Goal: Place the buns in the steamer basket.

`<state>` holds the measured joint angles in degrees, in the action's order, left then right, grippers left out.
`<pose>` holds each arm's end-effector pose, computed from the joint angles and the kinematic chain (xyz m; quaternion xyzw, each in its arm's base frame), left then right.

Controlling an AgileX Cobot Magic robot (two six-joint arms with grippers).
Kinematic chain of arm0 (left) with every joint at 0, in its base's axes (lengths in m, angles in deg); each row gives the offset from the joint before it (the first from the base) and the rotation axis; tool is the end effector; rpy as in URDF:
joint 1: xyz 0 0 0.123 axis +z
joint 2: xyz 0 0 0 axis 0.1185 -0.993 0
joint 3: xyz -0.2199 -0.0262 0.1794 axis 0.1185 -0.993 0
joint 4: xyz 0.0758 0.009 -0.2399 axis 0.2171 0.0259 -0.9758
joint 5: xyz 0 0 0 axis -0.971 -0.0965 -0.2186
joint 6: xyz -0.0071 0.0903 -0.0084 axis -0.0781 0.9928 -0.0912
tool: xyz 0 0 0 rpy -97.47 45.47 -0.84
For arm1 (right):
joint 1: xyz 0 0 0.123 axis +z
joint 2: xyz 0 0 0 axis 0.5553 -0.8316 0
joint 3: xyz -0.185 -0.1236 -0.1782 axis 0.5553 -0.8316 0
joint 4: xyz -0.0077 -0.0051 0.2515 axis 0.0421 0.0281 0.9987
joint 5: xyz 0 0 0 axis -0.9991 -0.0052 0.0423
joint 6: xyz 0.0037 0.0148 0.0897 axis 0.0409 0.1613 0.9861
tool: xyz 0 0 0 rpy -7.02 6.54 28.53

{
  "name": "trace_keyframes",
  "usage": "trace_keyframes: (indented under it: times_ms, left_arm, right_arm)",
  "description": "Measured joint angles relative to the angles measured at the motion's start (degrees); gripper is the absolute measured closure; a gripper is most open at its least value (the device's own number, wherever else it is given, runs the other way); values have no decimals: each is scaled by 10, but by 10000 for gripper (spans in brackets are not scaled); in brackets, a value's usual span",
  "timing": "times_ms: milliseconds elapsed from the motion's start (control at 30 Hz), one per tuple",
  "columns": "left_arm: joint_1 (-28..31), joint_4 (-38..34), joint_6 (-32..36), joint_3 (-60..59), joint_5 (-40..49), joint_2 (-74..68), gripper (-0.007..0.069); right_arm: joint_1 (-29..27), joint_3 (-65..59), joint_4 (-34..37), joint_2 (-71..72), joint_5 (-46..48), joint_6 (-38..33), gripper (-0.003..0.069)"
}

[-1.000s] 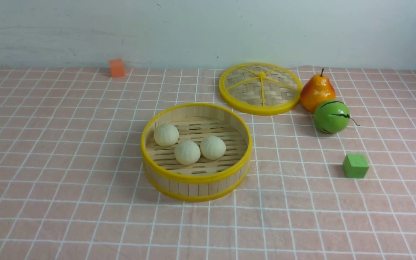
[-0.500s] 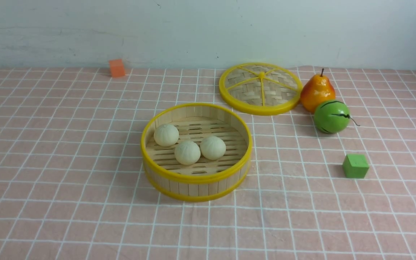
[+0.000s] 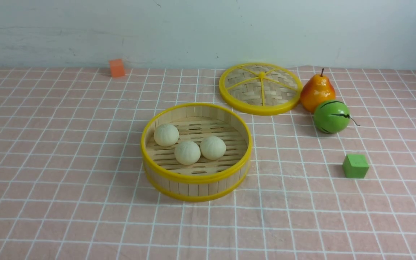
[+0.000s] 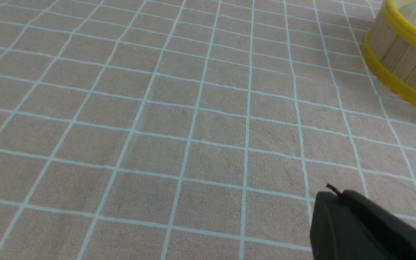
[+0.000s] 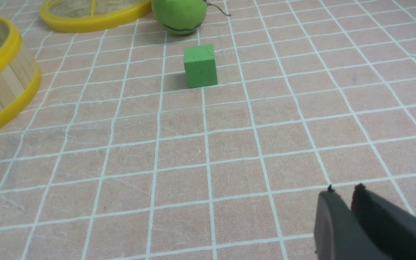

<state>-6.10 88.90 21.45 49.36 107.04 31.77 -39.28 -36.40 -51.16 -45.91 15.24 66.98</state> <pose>0.0521 0.0007 0.1678 -0.0770 0.8099 -0.0479 0.5795 0.0517 -0.0016 0.1734 0.1017 0.8027 0.0400 0.5863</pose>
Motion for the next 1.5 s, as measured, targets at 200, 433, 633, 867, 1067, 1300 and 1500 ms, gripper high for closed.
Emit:
trace_keyframes:
  times_ms: [200, 433, 633, 867, 1067, 1300, 1500]
  left_arm:
    - [0, 0, 0, 0, -5, 0, 638]
    - [0, 0, 0, 0, -5, 0, 638]
    - [0, 0, 0, 0, -5, 0, 638]
    - [0, 0, 0, 0, -5, 0, 636]
    - [0, 0, 0, 0, -5, 0, 635]
    - [0, 0, 0, 0, -5, 0, 635]
    - [0, 0, 0, 0, -5, 0, 631]
  right_arm:
    - [0, 0, 0, 0, 0, 0, 571]
    - [0, 0, 0, 0, 0, 0, 563]
    - [0, 0, 0, 0, 0, 0, 554]
    - [0, 0, 0, 0, 0, 0, 546]
    - [0, 0, 0, 0, 0, 0, 544]
    - [0, 0, 0, 0, 0, 0, 543]
    - [0, 0, 0, 0, 0, 0, 538]
